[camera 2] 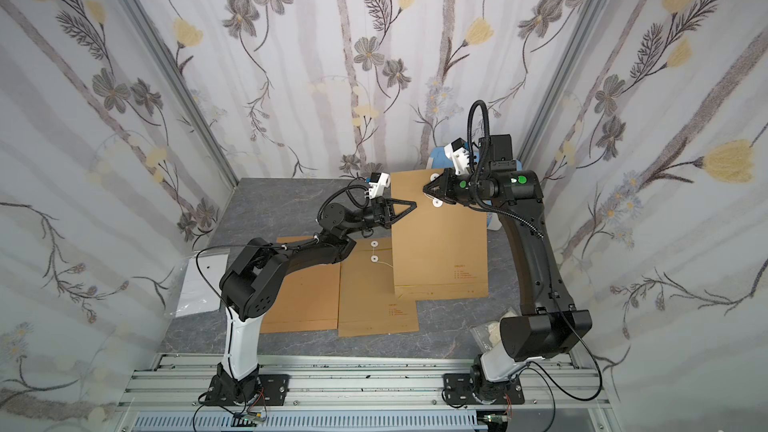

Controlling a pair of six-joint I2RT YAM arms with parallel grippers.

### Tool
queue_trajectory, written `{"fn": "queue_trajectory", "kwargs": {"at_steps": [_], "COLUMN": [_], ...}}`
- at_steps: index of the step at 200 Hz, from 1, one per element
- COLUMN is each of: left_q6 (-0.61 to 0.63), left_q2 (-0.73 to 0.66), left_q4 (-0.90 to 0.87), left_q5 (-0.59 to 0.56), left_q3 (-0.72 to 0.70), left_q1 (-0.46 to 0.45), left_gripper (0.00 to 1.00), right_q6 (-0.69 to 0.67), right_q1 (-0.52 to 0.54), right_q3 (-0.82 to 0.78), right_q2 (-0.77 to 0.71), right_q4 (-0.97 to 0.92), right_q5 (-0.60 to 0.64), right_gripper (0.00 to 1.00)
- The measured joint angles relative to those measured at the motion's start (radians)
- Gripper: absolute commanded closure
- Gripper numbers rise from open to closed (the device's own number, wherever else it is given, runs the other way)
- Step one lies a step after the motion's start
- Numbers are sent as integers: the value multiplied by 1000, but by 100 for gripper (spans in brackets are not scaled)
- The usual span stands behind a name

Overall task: Close the mouth of the file bag
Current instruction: Close the file bag.

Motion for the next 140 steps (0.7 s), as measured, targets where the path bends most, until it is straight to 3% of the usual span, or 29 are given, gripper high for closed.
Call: {"fn": "queue_trajectory", "kwargs": {"at_steps": [87,140], "left_q6": [1,1], "left_q2": [2,1], "left_q4": [-1,-16], "left_q5": [-1,-6], "left_q3": [-1,5], "left_q1": [2,8], "left_gripper": [100,100], "right_q6": [-31,11], "right_q1": [30,42], "right_q3": [-23,-257], "right_q2": [-19,-116], "right_q4": [-51,78], "right_q5": [79,52], "right_gripper": [100,100]}}
